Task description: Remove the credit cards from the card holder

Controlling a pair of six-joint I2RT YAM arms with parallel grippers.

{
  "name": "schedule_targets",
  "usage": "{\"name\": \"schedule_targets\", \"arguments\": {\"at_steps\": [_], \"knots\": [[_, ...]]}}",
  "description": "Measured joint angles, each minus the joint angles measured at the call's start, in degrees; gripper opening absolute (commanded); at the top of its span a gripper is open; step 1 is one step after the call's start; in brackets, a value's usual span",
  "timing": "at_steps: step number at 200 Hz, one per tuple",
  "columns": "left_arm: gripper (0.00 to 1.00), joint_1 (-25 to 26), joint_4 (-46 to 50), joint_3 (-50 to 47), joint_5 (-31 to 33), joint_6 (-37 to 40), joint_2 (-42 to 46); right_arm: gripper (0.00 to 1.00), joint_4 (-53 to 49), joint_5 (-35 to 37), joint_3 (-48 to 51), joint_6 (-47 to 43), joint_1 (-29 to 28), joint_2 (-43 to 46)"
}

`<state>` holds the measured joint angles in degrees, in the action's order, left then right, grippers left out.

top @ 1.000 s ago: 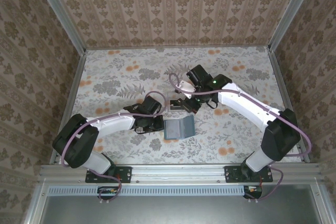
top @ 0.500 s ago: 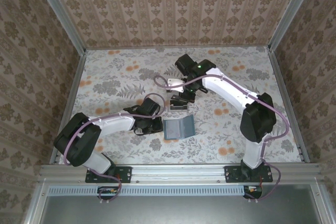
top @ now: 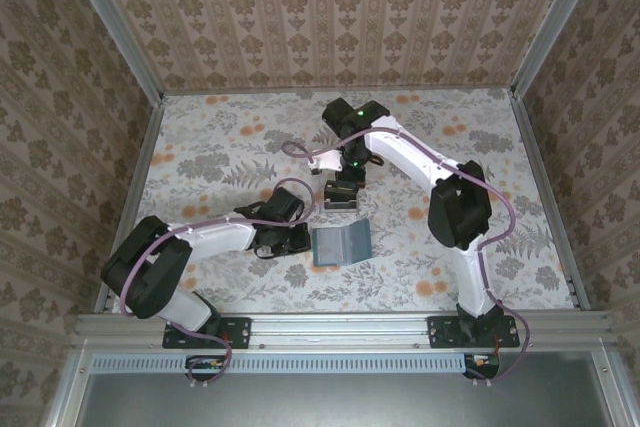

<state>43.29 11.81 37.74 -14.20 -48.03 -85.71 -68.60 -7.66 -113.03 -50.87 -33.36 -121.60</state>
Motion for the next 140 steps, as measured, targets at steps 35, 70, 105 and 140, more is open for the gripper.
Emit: {"name": "schedule_targets", "arguments": {"at_steps": [35, 70, 105, 140], "knots": [[0.11, 0.0, -0.72, -0.55, 0.02, -0.22, 0.35, 0.0, -1.97, -0.02, -2.03, -0.55, 0.0, -3.02], [0.11, 0.0, -0.74, -0.61, 0.02, -0.42, 0.5, 0.0, -3.82, -0.52, -3.48, -1.05, 0.0, -5.25], [0.11, 0.0, -0.76, -0.68, 0.02, -0.42, 0.61, 0.13, -4.26, -1.33, -4.02, -1.22, 0.0, -7.06], [0.12, 0.0, -0.96, -0.87, 0.02, -0.42, 0.79, 0.18, -3.56, -0.26, -4.28, -0.02, 0.0, -7.58]]}}
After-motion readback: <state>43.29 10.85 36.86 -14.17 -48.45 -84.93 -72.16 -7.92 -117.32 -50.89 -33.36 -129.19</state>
